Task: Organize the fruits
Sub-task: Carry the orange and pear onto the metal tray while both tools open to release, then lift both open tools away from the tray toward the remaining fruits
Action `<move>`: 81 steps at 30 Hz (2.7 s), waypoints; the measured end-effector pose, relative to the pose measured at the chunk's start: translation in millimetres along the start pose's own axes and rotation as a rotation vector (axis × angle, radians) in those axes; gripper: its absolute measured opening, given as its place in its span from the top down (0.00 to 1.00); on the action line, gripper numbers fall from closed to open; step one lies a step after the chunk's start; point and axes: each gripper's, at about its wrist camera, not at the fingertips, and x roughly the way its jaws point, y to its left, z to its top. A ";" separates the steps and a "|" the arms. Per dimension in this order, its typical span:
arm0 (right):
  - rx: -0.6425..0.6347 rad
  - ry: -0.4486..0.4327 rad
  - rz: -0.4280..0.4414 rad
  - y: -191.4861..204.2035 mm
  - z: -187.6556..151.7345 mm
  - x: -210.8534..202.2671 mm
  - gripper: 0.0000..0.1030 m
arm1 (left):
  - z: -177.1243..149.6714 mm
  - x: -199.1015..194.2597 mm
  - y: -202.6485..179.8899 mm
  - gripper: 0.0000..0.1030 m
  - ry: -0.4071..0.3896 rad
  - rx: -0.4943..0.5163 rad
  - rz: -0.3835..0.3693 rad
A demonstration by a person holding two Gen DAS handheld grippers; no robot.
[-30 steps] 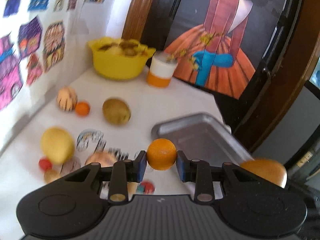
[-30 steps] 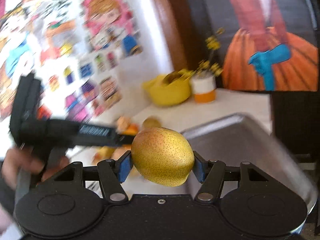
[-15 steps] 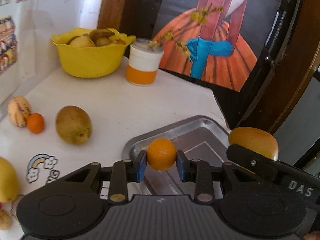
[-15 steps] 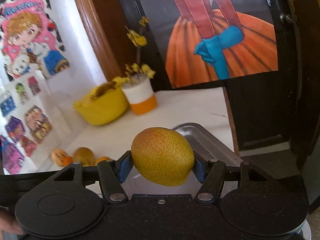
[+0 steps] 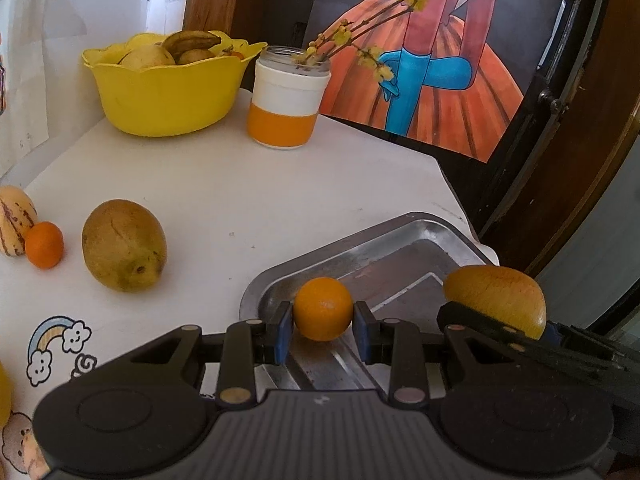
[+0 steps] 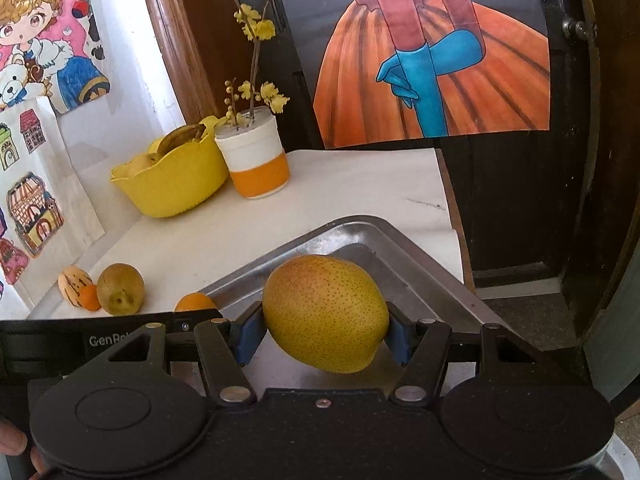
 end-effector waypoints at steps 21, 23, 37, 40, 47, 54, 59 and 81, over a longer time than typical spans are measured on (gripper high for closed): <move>-0.039 -0.025 0.022 10.6 -6.3 -16.3 0.29 | 7.5 -27.9 7.2 0.52 -0.049 -0.078 -0.026; -0.050 -0.046 0.024 12.6 -8.4 -24.0 0.26 | 7.8 -38.4 7.2 0.32 -0.074 -0.086 -0.022; -0.190 -0.242 0.033 42.9 -38.2 -108.6 0.01 | -23.4 -126.6 13.0 0.01 -0.273 -0.109 0.072; -0.210 -0.268 0.042 50.4 -43.9 -127.0 0.01 | -36.3 -146.4 16.0 0.01 -0.304 -0.110 0.094; -0.230 -0.302 0.064 68.3 -58.1 -161.6 0.01 | -69.3 -185.8 26.5 0.01 -0.347 -0.093 0.161; -0.263 -0.278 0.080 84.6 -75.0 -178.9 0.01 | -105.8 -213.1 43.4 0.01 -0.341 -0.085 0.225; -0.298 -0.221 0.094 99.6 -91.0 -178.5 0.01 | -127.9 -221.4 61.2 0.01 -0.308 -0.095 0.260; -0.450 0.046 0.134 157.7 -122.8 -114.8 0.01 | -135.1 -191.7 119.5 0.01 -0.153 -0.056 0.335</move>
